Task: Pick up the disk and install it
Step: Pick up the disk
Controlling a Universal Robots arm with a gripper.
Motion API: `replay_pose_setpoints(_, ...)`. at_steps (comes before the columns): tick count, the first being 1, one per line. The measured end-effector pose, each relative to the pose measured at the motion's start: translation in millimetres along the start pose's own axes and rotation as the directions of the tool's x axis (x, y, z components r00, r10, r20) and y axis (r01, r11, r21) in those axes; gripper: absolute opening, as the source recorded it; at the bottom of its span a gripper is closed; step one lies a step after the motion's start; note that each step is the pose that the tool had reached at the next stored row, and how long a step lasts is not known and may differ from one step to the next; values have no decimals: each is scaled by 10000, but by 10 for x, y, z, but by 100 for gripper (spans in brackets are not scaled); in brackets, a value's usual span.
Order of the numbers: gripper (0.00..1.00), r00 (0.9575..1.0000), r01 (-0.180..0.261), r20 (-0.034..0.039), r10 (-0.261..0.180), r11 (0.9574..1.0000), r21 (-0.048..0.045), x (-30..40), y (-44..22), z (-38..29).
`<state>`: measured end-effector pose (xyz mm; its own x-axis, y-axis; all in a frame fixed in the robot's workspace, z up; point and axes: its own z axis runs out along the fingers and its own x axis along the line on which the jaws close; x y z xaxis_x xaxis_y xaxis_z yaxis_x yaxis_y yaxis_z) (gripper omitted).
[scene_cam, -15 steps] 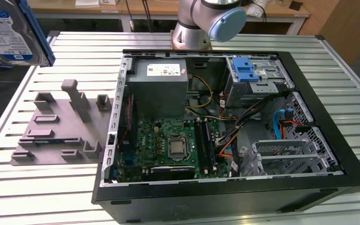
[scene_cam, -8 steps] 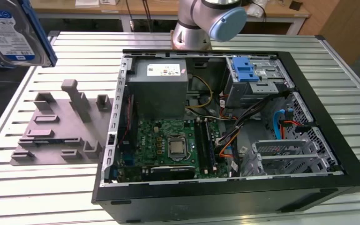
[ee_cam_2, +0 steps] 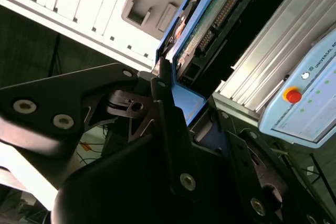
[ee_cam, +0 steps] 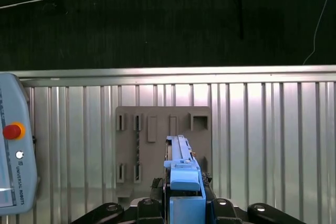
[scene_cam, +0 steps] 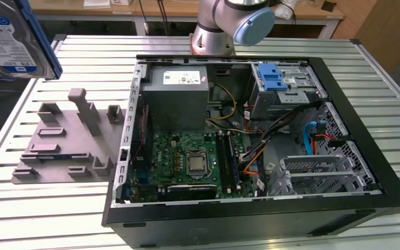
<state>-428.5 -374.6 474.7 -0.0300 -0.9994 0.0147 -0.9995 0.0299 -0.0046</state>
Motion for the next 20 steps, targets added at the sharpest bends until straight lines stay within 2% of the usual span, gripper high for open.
replay_pose_setpoints(7,36,10000,-1,0,1,10000,0,11,-76,1)
replay_pose_setpoints(20,36,10000,-1,0,1,10000,0,6,-283,1)
